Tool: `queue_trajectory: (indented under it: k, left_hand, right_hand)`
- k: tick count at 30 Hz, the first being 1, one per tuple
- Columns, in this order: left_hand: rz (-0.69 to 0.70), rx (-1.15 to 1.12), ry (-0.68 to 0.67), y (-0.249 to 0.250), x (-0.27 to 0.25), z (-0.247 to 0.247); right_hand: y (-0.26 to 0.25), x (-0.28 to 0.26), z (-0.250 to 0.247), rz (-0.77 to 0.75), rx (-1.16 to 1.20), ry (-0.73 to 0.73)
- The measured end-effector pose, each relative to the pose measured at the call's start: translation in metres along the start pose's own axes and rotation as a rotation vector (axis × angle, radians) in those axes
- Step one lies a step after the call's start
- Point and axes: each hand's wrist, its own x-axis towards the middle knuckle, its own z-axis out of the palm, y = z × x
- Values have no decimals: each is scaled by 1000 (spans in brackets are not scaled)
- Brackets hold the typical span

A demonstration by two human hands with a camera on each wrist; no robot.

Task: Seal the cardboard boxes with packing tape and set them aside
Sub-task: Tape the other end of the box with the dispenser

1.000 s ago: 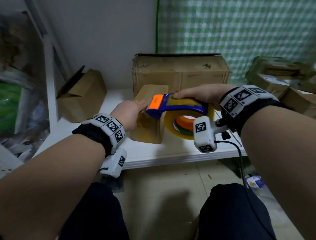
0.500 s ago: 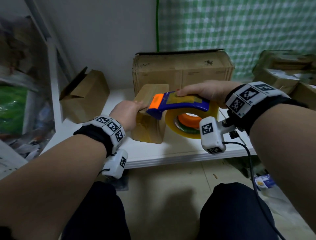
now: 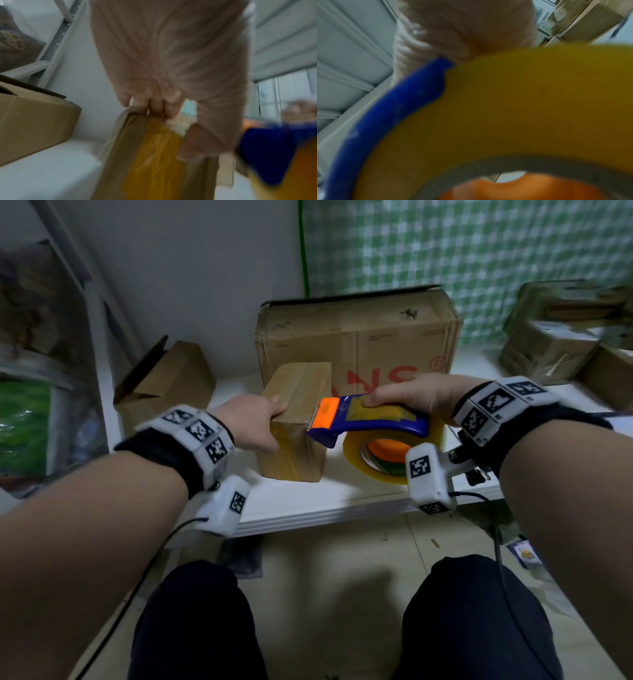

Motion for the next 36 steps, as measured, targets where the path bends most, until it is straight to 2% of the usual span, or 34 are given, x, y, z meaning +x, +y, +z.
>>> queue_trajectory:
  k: [2, 4, 7, 10, 18, 26, 36]
  left_hand:
    - [-29, -147, -122, 5, 1, -18]
    - [-36, -224, -92, 10, 8, -23]
    - [-24, -206, -101, 27, 23, -14]
    - [-111, -283, -105, 36, 33, -1]
    - [-162, -223, -151, 35, 42, 8]
    - [-180, -230, -177, 37, 40, 6]
    - [-215, -296, -195, 42, 43, 2]
  right_hand:
    - [3, 2, 3, -9, 6, 1]
    - [6, 2, 4, -17, 18, 8]
    - [11, 3, 4, -27, 34, 27]
    - [19, 4, 3, -18, 84, -3]
    - [38, 8, -6, -56, 190, -125]
    - [56, 2, -20, -21, 122, -87]
    - [21, 12, -3, -32, -5, -148]
